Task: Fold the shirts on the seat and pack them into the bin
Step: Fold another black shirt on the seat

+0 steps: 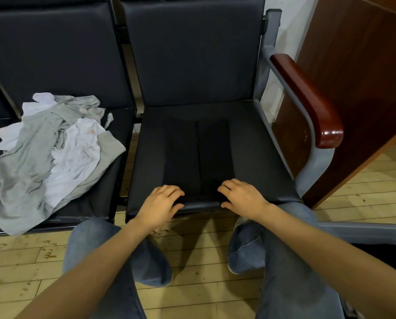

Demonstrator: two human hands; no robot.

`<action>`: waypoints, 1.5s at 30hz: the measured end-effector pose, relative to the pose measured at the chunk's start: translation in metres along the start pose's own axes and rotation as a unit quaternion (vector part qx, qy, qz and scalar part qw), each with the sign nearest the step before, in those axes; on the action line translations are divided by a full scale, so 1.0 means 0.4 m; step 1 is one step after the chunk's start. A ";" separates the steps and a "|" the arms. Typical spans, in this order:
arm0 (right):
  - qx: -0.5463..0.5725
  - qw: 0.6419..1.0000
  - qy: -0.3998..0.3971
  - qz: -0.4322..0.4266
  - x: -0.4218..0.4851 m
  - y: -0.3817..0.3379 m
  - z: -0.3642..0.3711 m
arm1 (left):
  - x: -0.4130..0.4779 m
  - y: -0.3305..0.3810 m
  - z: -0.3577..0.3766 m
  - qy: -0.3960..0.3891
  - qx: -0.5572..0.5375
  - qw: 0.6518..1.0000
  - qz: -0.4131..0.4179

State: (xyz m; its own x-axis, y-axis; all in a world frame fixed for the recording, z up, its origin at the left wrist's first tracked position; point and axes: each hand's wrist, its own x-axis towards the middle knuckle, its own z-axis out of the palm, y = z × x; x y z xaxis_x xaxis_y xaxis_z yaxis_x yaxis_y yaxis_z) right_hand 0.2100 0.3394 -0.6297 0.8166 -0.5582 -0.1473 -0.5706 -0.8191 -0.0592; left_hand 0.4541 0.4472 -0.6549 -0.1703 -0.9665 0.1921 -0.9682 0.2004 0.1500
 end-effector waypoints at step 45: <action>0.326 0.888 0.150 0.289 0.307 0.146 -0.058 | 0.312 -0.168 -0.031 0.019 -0.288 0.874 -0.390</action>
State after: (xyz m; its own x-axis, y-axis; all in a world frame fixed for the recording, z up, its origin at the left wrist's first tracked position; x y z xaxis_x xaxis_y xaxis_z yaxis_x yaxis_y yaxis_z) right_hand 0.2789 0.2198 -0.6282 0.3023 -0.9502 -0.0757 -0.7513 -0.1887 -0.6324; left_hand 0.5002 0.3151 -0.6290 0.5174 -0.8415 -0.1554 -0.5324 -0.4587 0.7114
